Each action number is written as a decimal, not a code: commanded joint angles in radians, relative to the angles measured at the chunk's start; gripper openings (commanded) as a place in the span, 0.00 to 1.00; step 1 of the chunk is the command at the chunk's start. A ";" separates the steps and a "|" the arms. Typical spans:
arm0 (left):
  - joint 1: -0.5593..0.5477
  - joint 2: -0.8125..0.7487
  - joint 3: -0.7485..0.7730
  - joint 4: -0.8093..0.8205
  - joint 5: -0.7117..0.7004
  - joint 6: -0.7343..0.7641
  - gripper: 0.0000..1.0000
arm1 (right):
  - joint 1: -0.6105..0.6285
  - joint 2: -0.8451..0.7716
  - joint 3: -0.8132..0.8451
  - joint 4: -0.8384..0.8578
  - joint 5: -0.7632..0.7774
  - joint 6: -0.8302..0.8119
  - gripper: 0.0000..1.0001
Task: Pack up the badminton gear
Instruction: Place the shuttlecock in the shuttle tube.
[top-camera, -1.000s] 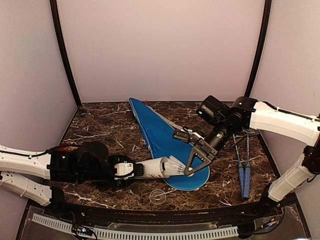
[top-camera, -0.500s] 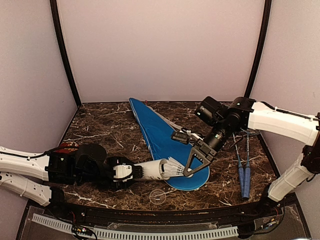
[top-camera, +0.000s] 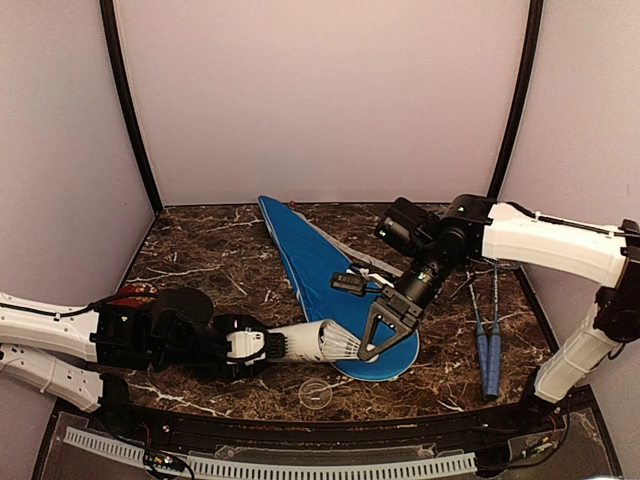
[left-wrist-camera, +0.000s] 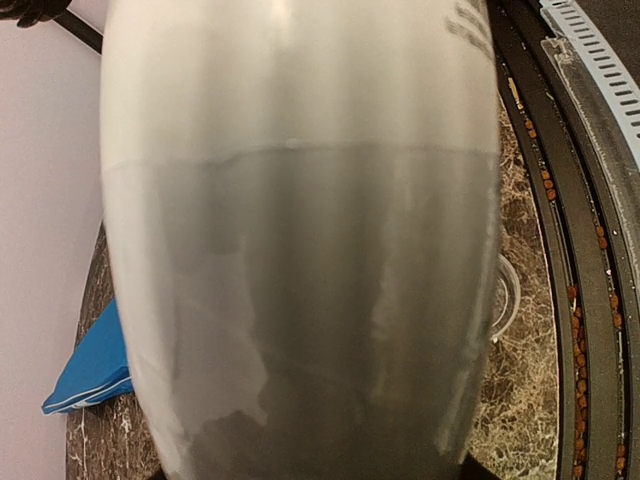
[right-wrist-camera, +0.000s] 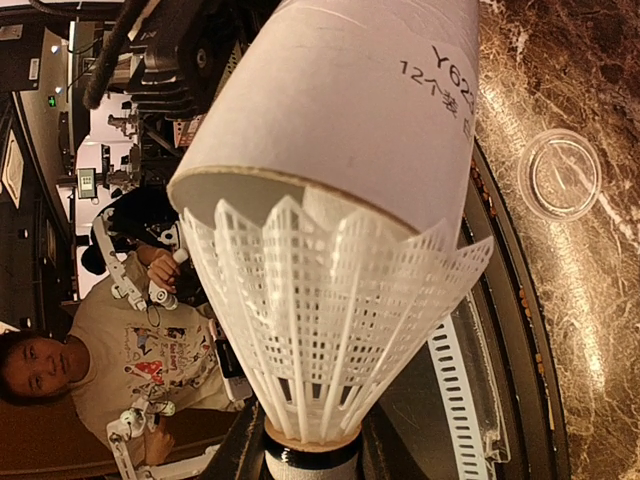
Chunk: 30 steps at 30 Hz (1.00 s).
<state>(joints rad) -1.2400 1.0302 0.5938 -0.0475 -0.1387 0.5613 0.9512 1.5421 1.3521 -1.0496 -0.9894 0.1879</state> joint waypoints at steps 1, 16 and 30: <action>-0.008 -0.019 0.004 0.042 0.017 -0.002 0.56 | 0.015 0.016 0.026 -0.003 0.021 -0.007 0.20; -0.046 0.019 0.024 0.008 -0.037 0.031 0.56 | 0.029 0.106 0.078 -0.023 0.073 0.058 0.20; -0.079 0.068 0.034 0.001 -0.053 0.026 0.56 | 0.097 0.177 0.167 -0.022 0.031 0.034 0.19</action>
<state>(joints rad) -1.3048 1.0958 0.5941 -0.0998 -0.2214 0.5743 1.0256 1.7042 1.4712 -1.1435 -0.9241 0.2405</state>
